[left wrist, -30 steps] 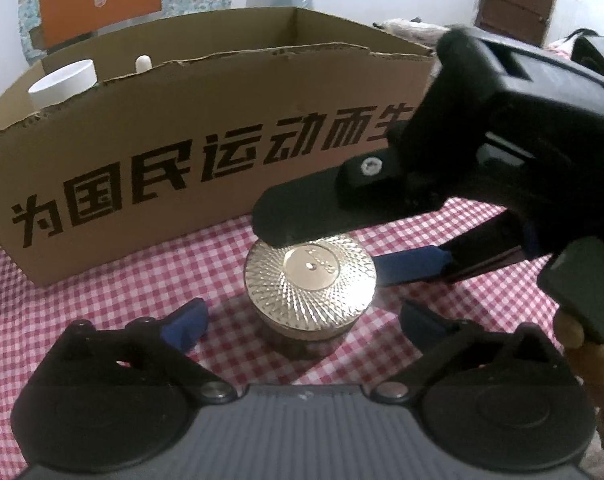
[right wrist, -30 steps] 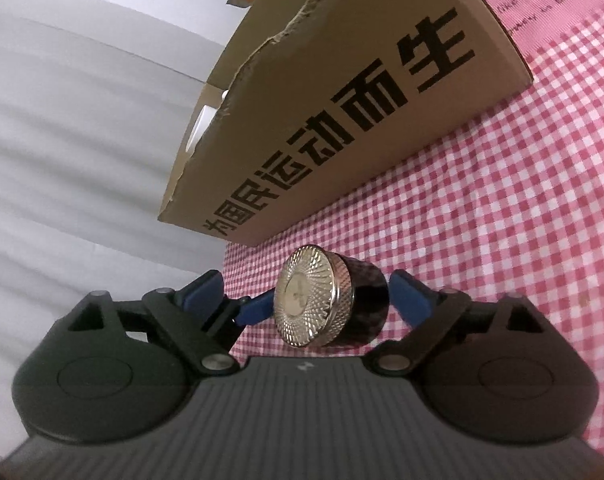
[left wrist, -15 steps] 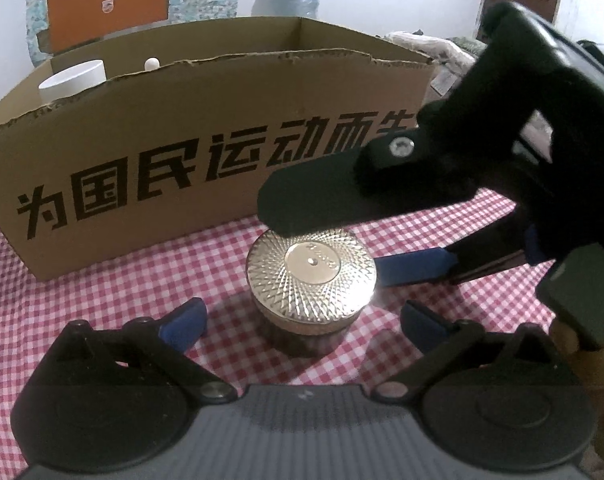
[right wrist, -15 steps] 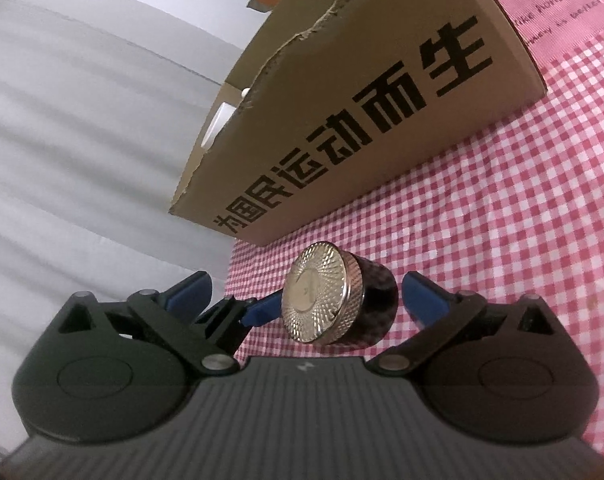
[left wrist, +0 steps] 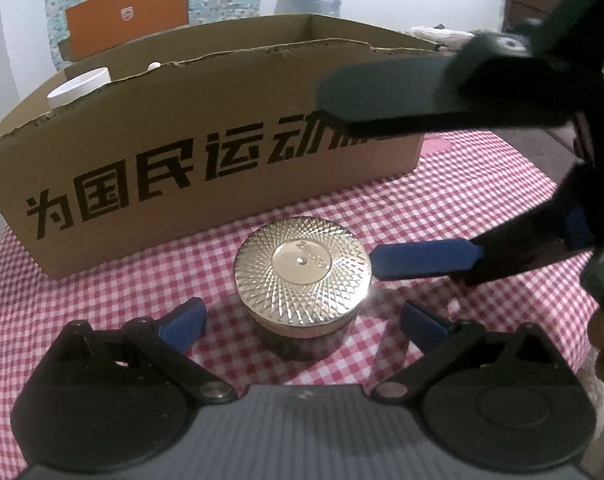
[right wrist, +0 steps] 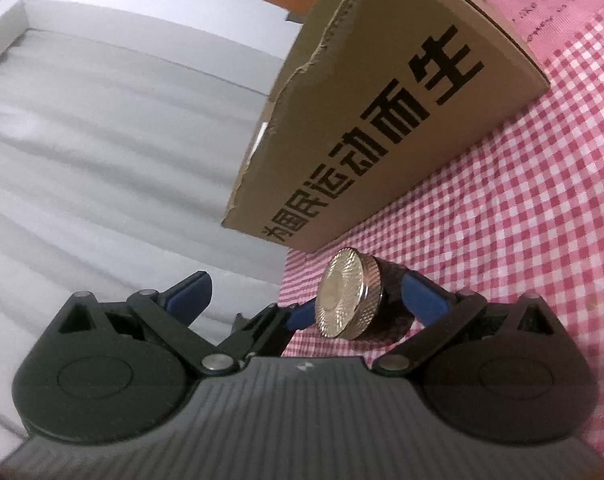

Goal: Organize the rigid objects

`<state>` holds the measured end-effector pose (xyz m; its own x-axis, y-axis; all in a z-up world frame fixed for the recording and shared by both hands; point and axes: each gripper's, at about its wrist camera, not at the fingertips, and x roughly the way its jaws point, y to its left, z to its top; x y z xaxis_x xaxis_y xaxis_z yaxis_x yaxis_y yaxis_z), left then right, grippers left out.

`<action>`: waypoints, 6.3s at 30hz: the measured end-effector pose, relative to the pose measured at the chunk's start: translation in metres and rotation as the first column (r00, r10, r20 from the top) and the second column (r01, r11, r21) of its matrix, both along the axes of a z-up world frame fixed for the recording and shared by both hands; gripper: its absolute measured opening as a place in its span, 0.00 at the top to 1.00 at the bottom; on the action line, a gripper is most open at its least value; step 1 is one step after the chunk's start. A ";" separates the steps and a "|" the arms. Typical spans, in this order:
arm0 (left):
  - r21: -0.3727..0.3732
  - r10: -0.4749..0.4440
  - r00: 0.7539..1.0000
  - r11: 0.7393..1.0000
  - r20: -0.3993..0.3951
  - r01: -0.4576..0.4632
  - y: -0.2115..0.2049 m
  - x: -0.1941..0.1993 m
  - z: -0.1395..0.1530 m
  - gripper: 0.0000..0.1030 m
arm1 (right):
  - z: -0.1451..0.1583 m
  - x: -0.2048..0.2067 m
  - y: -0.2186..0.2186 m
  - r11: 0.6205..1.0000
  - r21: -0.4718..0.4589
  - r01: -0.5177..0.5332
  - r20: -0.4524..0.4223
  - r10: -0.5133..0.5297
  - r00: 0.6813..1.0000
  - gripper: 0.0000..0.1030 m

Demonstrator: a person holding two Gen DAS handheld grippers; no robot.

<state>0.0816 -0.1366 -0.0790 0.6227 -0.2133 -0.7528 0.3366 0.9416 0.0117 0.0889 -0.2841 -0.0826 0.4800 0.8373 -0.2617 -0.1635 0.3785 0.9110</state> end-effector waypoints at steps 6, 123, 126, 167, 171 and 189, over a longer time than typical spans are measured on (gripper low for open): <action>-0.001 -0.016 1.000 1.000 0.003 0.016 0.004 0.007 -0.006 0.00 | 0.003 -0.005 -0.009 1.000 0.009 0.007 -0.006 -0.007 1.000 0.01; -0.138 -0.087 0.933 0.980 0.349 0.143 0.009 0.019 0.130 0.44 | 0.160 -0.011 0.046 0.836 -0.509 0.205 0.414 0.029 0.910 0.81; -0.155 -0.091 0.943 0.977 0.322 0.147 0.001 0.050 0.135 0.44 | 0.173 0.013 0.036 0.833 -0.512 0.211 0.416 0.026 0.909 0.81; -0.274 -0.046 0.993 0.962 -0.113 0.014 -0.015 0.191 0.069 0.37 | 0.117 0.179 0.023 0.668 -0.744 0.026 0.160 0.140 0.977 0.80; -0.284 -0.056 0.998 0.958 -0.030 0.046 -0.007 0.172 0.087 0.31 | 0.128 0.167 0.021 0.689 -0.723 0.051 0.199 0.137 0.970 0.80; -0.128 0.034 0.988 0.992 0.152 -0.014 0.047 0.086 0.108 0.10 | 0.144 0.106 0.041 0.748 -0.663 0.020 0.185 0.137 0.973 0.76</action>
<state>0.1673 -0.0896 0.0289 0.7350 -0.2841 -0.6157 0.3176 0.9465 -0.0577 0.1945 -0.2433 0.0610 0.5443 0.5225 -0.6563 -0.3606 0.8521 0.3793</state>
